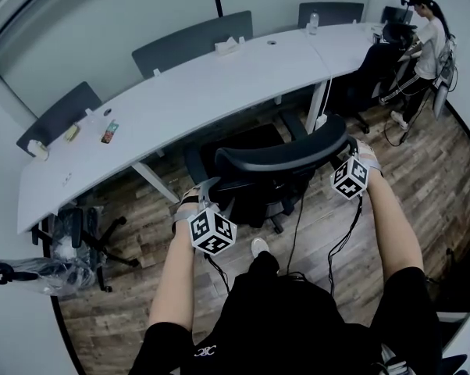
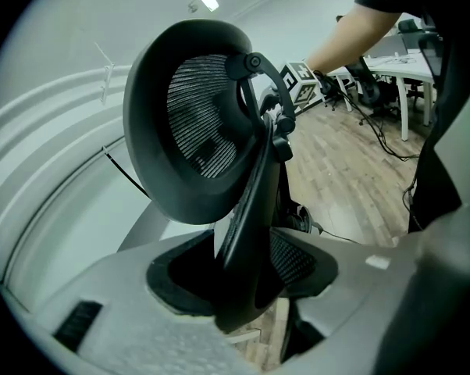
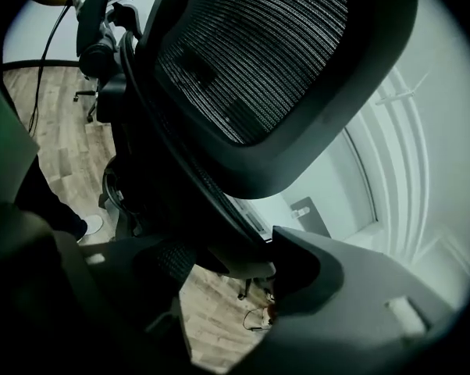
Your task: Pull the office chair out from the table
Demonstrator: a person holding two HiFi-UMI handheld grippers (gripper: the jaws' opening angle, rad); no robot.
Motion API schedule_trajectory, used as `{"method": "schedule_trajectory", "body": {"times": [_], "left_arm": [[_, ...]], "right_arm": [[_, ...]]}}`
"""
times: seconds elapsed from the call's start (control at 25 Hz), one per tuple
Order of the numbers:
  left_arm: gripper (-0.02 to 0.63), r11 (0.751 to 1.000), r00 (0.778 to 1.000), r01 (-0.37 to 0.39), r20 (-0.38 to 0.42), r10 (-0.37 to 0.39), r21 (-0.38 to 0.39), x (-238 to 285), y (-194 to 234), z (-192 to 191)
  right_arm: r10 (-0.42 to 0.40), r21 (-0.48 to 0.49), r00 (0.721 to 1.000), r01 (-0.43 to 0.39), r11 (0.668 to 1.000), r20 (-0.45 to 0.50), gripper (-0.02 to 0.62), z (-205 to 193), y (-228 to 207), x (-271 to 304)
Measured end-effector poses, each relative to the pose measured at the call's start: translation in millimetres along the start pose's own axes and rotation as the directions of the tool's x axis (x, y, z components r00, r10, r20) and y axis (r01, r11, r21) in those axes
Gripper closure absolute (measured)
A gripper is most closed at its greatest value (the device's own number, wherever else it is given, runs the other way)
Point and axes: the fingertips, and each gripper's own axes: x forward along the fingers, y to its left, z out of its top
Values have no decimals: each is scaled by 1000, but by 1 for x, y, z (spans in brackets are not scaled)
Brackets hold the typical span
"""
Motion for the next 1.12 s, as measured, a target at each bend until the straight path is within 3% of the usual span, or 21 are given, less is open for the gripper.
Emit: {"method": "schedule_trajectory", "body": {"times": [0.2,0.28,0.36,0.4,0.44,0.48,0.52,0.56,0.64,0.72,0.8,0.92,1.12], "left_arm": [[372,1000,1000,-22,10,22,-11,-4,-6,3],[357,997,999,-40,25,41,-62,-7,-5,4],[351,985,996,-55,63,66,-166,-17,-1,7],[372,969,992,-64,95,89,-239,-24,3,10],[409,944,984,-72,131,120,-321,-34,8,13],[469,912,974,-80,165,158,-403,-43,12,17],[563,877,961,-84,194,197,-474,-53,16,22],[600,845,949,-79,219,225,-529,-62,18,26],[600,801,936,-49,252,244,-597,-73,14,33],[600,778,930,-40,262,258,-627,-79,4,37],[600,770,922,-48,268,279,-636,-84,-4,42],[598,746,918,-35,273,287,-665,-89,-15,43],[598,718,919,-9,277,280,-696,-96,-27,41]], "right_arm": [[-52,64,999,52,997,0,274,-5,-1,-9],[-53,113,999,53,992,3,277,-6,1,-19],[-54,217,998,45,975,37,305,-4,6,-33],[-65,291,996,42,956,68,354,-2,8,-43],[-85,373,991,40,927,104,511,1,10,-54],[-108,448,984,35,894,139,585,5,13,-67],[-128,509,977,24,860,171,588,11,17,-79],[-144,562,969,7,827,200,588,18,22,-91],[-173,657,952,-39,753,254,589,34,34,-113],[-198,735,935,-90,672,295,589,50,44,-133],[-215,781,922,-129,611,321,589,64,53,-150],[-211,796,918,-157,585,336,591,79,68,-171],[-198,787,917,-170,593,347,591,88,81,-184]]}}
